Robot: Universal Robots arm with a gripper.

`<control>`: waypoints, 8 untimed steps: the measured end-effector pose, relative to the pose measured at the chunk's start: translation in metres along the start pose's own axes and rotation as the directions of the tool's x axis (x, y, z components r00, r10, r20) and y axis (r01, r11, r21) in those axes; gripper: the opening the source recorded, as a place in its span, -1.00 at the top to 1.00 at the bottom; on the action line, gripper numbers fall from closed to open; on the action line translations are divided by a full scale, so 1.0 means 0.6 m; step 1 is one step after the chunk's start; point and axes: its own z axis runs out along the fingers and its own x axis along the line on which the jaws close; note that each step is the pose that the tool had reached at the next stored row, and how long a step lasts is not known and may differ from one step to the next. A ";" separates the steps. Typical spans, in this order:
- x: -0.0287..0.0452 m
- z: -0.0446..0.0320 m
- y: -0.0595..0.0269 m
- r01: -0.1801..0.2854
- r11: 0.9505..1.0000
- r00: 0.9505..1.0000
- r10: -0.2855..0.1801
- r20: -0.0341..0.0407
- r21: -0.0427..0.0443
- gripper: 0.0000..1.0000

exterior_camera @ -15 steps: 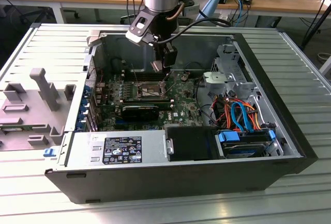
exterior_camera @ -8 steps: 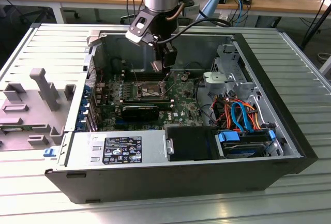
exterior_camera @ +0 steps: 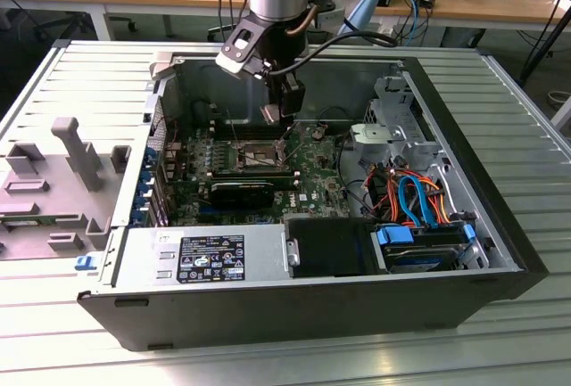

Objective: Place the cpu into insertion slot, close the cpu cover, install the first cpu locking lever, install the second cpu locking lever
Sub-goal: 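Place the cpu into insertion slot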

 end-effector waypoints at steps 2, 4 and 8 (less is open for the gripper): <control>0.000 0.000 0.000 -0.005 1.000 1.000 0.005 0.000 0.000 -0.08; 0.000 0.000 0.000 -0.009 1.000 1.000 0.009 0.001 0.000 -0.08; 0.000 0.000 0.000 -0.018 1.000 1.000 0.018 0.001 0.000 -0.08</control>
